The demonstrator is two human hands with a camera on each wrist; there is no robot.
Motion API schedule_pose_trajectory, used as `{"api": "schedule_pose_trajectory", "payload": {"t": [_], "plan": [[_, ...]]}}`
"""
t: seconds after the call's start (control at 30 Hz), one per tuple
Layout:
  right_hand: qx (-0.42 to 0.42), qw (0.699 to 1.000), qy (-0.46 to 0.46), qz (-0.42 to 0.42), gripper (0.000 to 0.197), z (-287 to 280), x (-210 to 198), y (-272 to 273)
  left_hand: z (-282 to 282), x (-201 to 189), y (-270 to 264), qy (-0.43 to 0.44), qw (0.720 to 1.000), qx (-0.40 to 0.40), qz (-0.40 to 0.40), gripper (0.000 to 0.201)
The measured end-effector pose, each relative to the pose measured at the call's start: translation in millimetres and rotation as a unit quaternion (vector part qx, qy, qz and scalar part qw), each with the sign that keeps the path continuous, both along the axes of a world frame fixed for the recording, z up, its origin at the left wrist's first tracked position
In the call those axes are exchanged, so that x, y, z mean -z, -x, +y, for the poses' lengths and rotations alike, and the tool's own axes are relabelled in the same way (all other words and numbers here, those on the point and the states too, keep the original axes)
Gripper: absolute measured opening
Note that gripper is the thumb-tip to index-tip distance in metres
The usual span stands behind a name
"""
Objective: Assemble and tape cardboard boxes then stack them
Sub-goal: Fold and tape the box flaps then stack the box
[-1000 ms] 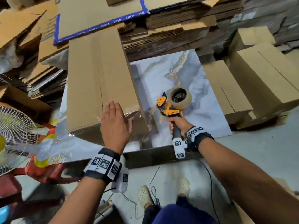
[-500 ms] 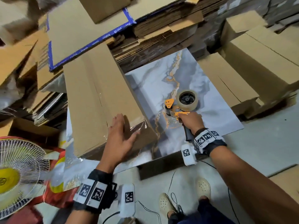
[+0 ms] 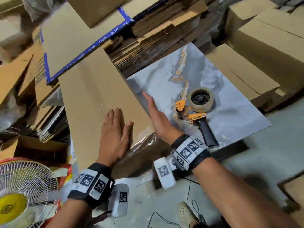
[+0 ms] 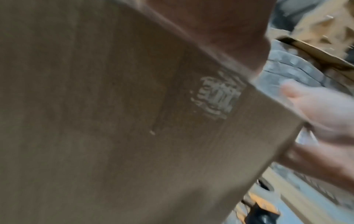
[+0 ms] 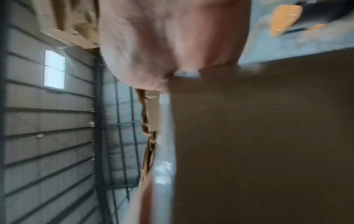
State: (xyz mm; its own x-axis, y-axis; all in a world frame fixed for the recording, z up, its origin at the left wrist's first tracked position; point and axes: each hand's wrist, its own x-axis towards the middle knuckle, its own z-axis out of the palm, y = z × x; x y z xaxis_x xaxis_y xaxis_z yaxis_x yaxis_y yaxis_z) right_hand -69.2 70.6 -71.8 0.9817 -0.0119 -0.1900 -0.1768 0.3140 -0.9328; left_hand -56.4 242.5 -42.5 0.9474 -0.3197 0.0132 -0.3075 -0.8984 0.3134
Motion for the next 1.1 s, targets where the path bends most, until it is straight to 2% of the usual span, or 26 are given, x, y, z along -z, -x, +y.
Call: {"api": "schedule_pose_trajectory", "payload": {"t": [0.13,0.2,0.23,0.27,0.37,0.43,0.47,0.53,0.6,0.7,0.77,0.83,0.93,1.03,1.07,1.1], "plan": [[-0.046,0.998,0.038,0.034,0.081,-3,35,3,2,0,-2,-0.011,1.000,0.016,-0.010,0.078],[-0.086,0.983,0.135,0.089,0.065,-11,39,-1,3,1,-3,-0.014,1.000,0.017,-0.001,0.078],[-0.083,0.975,0.181,0.094,0.059,-17,35,-4,4,2,-4,-0.017,1.000,0.020,-0.002,0.078],[-0.075,0.976,0.190,0.072,0.058,-22,27,-7,4,2,-5,-0.021,1.000,0.023,-0.004,0.077],[-0.033,0.996,0.080,0.008,0.062,-16,2,-13,4,4,-7,-0.026,0.999,0.023,-0.004,0.074],[-0.026,0.999,0.042,0.008,0.062,-5,3,-8,5,4,-6,-0.028,0.999,0.021,-0.008,0.076],[-0.024,0.999,0.028,0.026,0.060,-3,15,-5,6,4,-6,-0.026,1.000,0.016,-0.005,0.078],[-0.055,0.991,0.033,0.121,0.054,-6,47,-1,7,4,-4,-0.021,1.000,0.007,0.003,0.084],[-0.033,0.982,0.097,0.156,0.063,-16,63,0,5,2,-3,-0.016,1.000,0.004,0.008,0.089],[-0.010,0.996,0.039,0.081,0.062,-21,28,-4,4,3,-5,-0.014,1.000,0.009,0.005,0.090],[0.028,0.999,-0.021,0.001,0.075,-13,3,-14,4,3,-5,-0.012,1.000,0.007,0.009,0.088],[0.030,0.997,-0.053,-0.044,0.084,-1,-1,-17,4,3,-4,-0.008,1.000,0.001,0.013,0.085],[-0.001,1.000,0.004,0.001,0.066,1,26,-10,5,3,-4,-0.002,1.000,-0.002,0.013,0.083],[-0.070,0.980,0.171,0.072,0.062,-14,36,-3,3,1,-3,-0.002,1.000,-0.003,0.014,0.083],[-0.072,0.974,0.205,0.062,0.062,-20,32,-5,2,2,-4,-0.003,1.000,-0.003,0.012,0.082],[-0.056,0.981,0.179,0.040,0.061,-23,23,-8,2,2,-5,-0.005,1.000,-0.001,0.010,0.082]]}}
